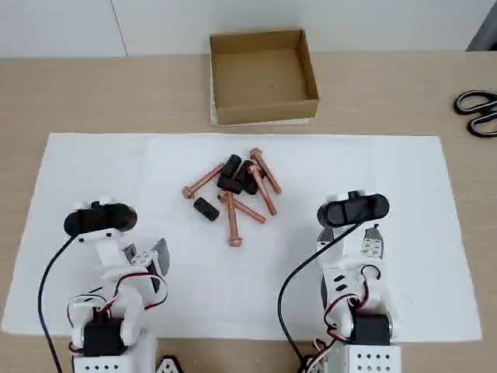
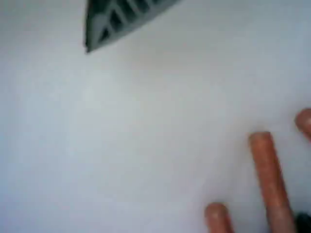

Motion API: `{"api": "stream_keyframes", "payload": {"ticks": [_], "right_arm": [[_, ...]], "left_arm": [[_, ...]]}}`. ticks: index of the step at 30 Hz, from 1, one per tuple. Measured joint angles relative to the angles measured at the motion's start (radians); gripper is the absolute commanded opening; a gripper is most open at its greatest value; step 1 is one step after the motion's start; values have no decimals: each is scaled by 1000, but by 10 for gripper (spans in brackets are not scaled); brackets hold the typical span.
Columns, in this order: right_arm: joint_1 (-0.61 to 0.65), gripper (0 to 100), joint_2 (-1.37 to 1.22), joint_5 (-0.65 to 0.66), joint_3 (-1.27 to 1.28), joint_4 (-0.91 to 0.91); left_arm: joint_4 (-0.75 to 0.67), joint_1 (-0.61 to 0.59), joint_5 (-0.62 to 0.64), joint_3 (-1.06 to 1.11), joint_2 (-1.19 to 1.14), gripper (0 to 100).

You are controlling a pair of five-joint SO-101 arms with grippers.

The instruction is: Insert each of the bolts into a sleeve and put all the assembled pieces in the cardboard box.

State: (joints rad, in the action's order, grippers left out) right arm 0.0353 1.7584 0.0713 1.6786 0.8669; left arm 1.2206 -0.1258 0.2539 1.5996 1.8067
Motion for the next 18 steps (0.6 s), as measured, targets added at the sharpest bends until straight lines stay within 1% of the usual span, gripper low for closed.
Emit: {"api": "stream_keyframes", "payload": {"ticks": [6,8,13,18], "right_arm": [[0,260,0,0,0,0],[0,260,0,0,0,0],[0,260,0,0,0,0],[0,260,0,0,0,12]], "left_arm": [[-51,-2,-2,3,0,189],[-87,-2,-5,5,0,189],[-212,-2,-86,6,0,189],[-233,-6,-107,6,0,189]]}}
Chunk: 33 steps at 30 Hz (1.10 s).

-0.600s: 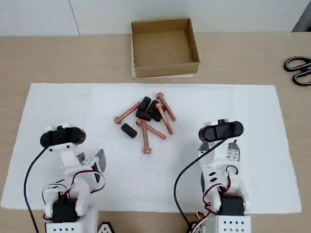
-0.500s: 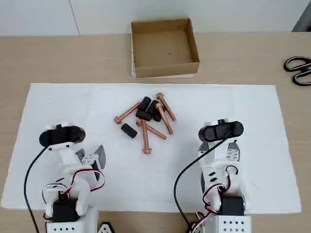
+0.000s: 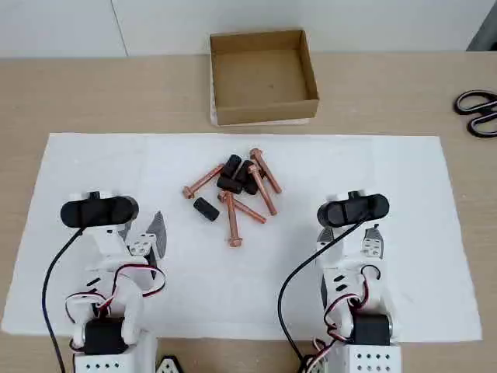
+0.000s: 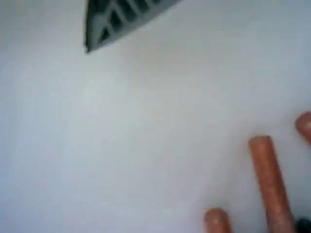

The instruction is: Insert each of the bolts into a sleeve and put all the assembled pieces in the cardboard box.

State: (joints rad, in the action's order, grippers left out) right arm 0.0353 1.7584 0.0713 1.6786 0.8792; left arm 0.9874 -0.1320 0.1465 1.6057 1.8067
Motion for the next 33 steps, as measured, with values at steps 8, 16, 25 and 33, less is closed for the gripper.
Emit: {"api": "stream_keyframes", "payload": {"ticks": [8,16,25,33], "right_arm": [[0,260,0,0,0,5],[0,260,0,0,0,5],[0,260,0,0,0,2],[0,260,0,0,0,2]], "left_arm": [[81,-78,0,-124,0,189],[141,-133,0,-256,-95,189],[144,-141,3,-582,-526,189],[253,-141,3,-836,-895,189]]}}
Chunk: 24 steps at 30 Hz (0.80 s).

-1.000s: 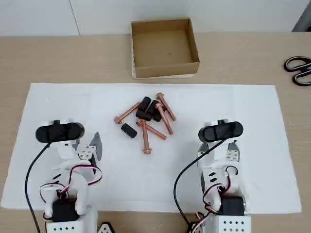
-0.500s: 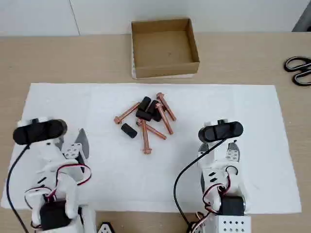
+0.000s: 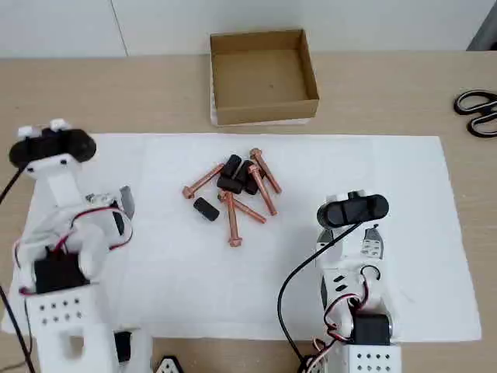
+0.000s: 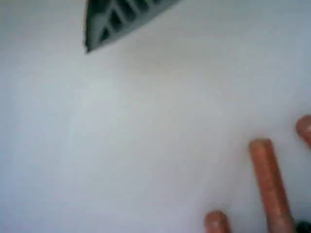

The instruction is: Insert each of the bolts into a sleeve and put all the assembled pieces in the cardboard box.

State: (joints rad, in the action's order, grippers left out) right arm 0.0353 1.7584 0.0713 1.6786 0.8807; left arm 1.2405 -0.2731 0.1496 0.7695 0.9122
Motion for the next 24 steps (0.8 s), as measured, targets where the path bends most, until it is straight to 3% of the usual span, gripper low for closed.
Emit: {"api": "stream_keyframes", "payload": {"ticks": [7,13,19,24], "right_arm": [[0,260,0,0,0,0],[0,260,0,0,0,0],[-5,260,0,0,-17,0],[-106,260,0,0,-150,0]], "left_arm": [[52,-2,-15,-86,-167,189],[57,-2,-193,-89,-181,189],[92,-2,-210,-89,-181,189],[120,-2,-210,-89,-181,189]]}}
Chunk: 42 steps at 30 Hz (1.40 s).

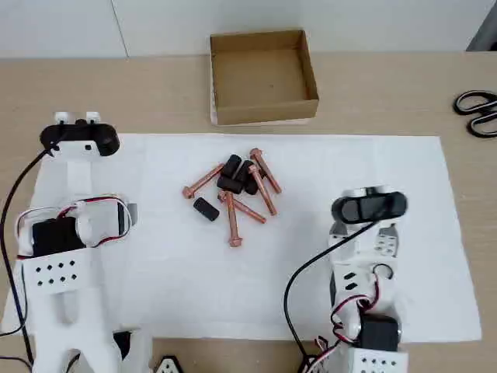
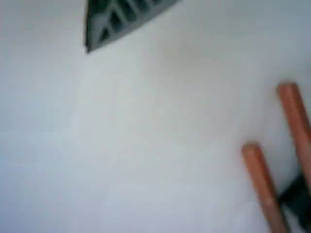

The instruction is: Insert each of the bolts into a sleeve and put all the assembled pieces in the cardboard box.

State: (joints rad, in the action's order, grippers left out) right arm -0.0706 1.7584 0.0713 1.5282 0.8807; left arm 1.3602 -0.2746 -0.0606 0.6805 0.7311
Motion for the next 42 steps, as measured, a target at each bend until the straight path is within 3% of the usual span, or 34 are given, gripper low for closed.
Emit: {"api": "stream_keyframes", "payload": {"ticks": [7,18,30,35,42], "right_arm": [[-152,260,0,25,-255,0],[-161,260,-25,140,-641,-41],[-160,260,-560,74,-1060,-155],[-71,260,-921,44,-1289,14],[189,260,-1367,44,-1565,405]], "left_arm": [[14,0,0,0,0,189],[14,0,20,0,0,189],[-48,0,25,72,0,189],[-52,0,25,75,0,189],[-52,0,25,75,0,189]]}}
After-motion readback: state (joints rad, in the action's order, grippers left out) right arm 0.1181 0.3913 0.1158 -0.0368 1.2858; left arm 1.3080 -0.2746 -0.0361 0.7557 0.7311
